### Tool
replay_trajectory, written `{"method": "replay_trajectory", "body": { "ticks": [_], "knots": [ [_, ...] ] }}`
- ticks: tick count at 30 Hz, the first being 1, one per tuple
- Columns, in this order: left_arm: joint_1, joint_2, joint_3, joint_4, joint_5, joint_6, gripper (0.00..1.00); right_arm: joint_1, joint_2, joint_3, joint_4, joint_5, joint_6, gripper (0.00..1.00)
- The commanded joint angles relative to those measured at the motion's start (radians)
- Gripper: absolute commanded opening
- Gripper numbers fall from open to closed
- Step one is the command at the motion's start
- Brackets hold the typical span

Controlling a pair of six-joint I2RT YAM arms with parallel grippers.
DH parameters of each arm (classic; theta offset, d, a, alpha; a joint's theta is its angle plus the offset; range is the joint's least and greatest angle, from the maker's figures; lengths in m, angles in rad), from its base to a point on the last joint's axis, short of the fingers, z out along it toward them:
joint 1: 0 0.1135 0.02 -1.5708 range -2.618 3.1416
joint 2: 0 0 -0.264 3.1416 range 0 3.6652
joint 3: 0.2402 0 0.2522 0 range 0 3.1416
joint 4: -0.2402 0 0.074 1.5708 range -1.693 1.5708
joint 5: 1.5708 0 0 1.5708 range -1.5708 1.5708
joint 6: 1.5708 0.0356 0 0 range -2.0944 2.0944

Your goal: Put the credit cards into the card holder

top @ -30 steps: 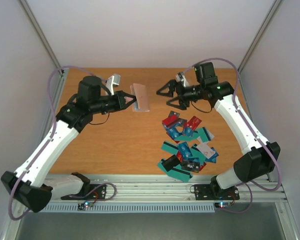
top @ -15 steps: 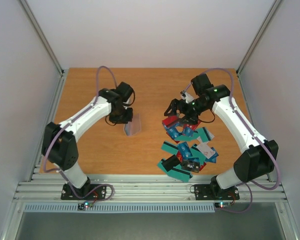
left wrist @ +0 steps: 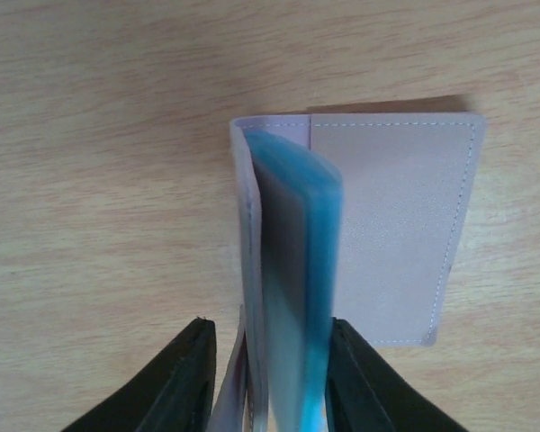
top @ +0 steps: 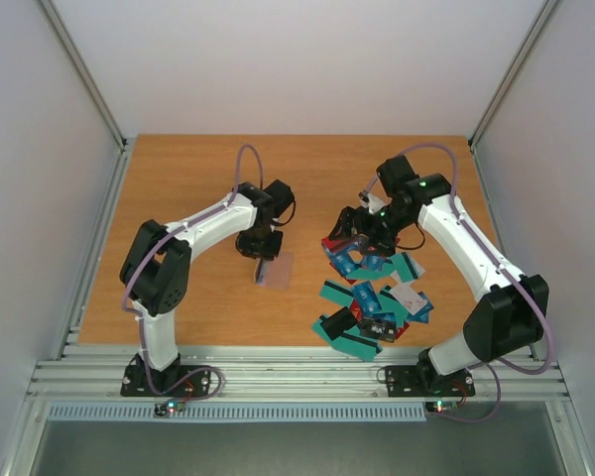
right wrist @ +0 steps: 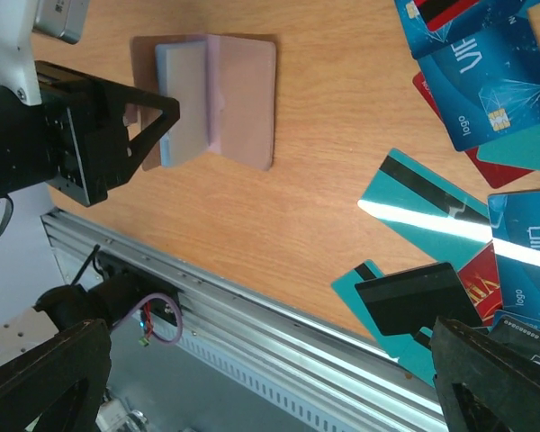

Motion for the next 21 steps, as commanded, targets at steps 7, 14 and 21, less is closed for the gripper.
{"method": "replay_trajectory", "body": {
  "ticks": [7,14,21],
  "knots": [
    [-0.002,-0.027,0.006,0.014,0.039,-0.017,0.55,0.004,-0.01,-0.036,0.009,0.016,-0.02,0.97],
    [0.016,-0.091,-0.015,0.01,0.053,-0.043,0.59,0.003,0.012,-0.037,0.013,0.004,-0.033,0.97],
    [0.069,-0.151,-0.109,0.075,0.091,-0.061,0.59,0.004,0.024,-0.039,0.003,0.001,-0.053,0.97]
  ]
}}
